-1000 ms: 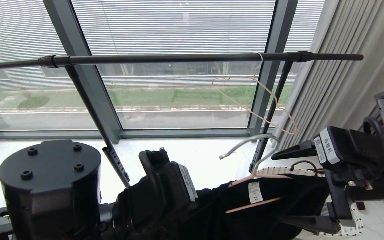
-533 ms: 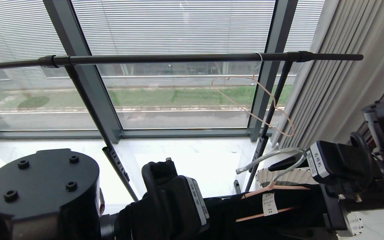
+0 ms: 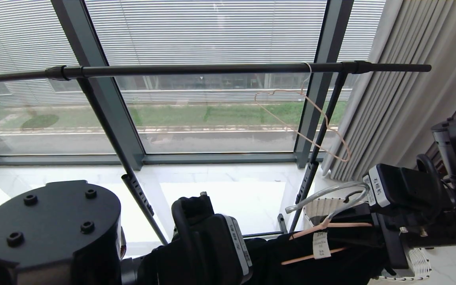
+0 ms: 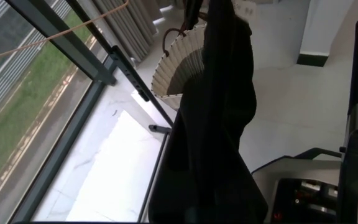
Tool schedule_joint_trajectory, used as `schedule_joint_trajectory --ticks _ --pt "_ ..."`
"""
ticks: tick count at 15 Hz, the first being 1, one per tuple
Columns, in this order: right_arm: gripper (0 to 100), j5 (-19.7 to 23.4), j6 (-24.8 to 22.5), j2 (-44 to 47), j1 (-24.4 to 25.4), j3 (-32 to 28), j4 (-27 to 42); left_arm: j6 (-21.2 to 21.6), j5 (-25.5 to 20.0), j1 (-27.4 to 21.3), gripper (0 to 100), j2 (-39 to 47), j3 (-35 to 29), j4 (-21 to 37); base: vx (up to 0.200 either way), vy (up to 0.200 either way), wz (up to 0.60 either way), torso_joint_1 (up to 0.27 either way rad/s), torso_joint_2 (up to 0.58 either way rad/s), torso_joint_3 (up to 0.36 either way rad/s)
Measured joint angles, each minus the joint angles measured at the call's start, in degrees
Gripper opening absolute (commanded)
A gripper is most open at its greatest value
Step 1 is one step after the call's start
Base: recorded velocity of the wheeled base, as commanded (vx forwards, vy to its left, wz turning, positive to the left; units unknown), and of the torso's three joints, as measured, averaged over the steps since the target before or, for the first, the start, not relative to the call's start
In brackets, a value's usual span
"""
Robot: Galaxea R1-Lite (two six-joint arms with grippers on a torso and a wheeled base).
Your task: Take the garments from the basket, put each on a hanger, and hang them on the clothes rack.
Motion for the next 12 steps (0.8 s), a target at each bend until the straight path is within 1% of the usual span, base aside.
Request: schedule_joint_trajectory --ticks 5,6,7,10,12 --pt "0 -0.34 -0.2 -0.11 -0.41 1.6 -7.17 -0.06 0.66 -0.04 0 -0.07 0.0 -0.11 0.0 0.0 0.0 0.0 0.0 0.0" --pt "0 -0.37 -0.2 -0.2 -0.44 1.93 -8.16 -0.09 1.23 -0.06 100 -0.07 0.0 -0.11 0.0 0.0 0.0 0.0 0.0 0.0" --pt "0 -0.41 -0.22 -0.3 -0.48 2.21 -8.53 -0.26 1.69 -0.11 100 -0.05 0.0 -0.02 0.0 0.0 0.0 0.0 0.0 0.0" --pt "0 -0.5 -0.5 -0.66 -0.5 3.63 -15.23 -0.49 2.29 -0.09 100 -0.18 -0.13 0.0 0.0 0.0 0.0 0.0 0.0 0.0" --pt "0 -2.04 -1.1 -0.94 -1.46 5.42 -20.32 -0.63 2.62 -0.01 100 -0.38 0.11 -0.02 0.0 0.0 0.0 0.0 0.0 0.0"
